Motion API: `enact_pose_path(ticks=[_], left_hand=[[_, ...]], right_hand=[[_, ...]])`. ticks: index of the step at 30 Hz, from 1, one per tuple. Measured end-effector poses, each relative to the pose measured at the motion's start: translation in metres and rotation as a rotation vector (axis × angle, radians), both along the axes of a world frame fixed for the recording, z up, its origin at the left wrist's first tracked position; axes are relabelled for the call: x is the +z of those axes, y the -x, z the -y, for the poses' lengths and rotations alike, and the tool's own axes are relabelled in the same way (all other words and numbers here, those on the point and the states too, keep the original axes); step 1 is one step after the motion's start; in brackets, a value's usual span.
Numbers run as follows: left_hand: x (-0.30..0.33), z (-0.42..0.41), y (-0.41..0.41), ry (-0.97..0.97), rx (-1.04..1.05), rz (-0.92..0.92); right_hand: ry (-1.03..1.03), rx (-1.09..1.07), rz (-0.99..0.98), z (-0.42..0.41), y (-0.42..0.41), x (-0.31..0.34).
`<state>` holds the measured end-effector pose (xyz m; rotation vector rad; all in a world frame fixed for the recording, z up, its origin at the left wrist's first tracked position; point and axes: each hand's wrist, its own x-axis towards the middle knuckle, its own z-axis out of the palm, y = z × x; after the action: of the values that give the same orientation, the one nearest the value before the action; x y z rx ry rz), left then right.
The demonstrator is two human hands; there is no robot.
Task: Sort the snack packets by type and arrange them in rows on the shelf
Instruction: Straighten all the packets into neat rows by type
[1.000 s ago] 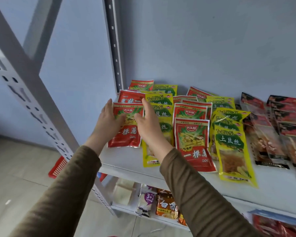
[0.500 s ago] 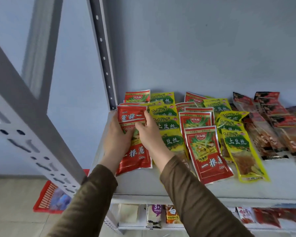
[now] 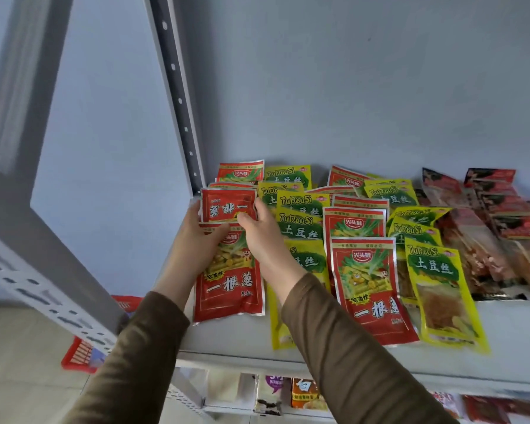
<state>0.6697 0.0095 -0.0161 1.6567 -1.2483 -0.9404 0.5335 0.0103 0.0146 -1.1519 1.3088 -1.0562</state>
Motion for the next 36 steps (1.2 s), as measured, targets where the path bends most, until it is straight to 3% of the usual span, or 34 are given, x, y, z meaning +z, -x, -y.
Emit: enact_pose_path(ticks=[6,9,13,25,29,36], left_hand=[[0.002,0.004,0.011,-0.062,-0.007,-0.032],[0.011,0.013,0.014,-0.108,0.067,-0.024],[0.020,0.022,0.028,-0.121,-0.029,-0.048],[0.028,0.037,0.020,-0.185,-0.032,-0.119],[0.028,0.043,0.016,-0.109,0.010,-0.160],[0.028,0.044,0.011,-0.156,0.079,-0.144]], right_hand=[[-0.047,0.001,0.120,0.007,0.022,-0.001],[-0.041,0.029,0.049,0.013,0.024,0.005],[-0.038,0.010,-0.019,0.026,0.025,0.012],[-0.173,-0.028,0.213,0.044,0.014,-0.003],[-0.112,-0.048,0.287,0.050,0.013,-0.006],[-0.109,-0.037,0.234,0.059,0.014,-0.008]])
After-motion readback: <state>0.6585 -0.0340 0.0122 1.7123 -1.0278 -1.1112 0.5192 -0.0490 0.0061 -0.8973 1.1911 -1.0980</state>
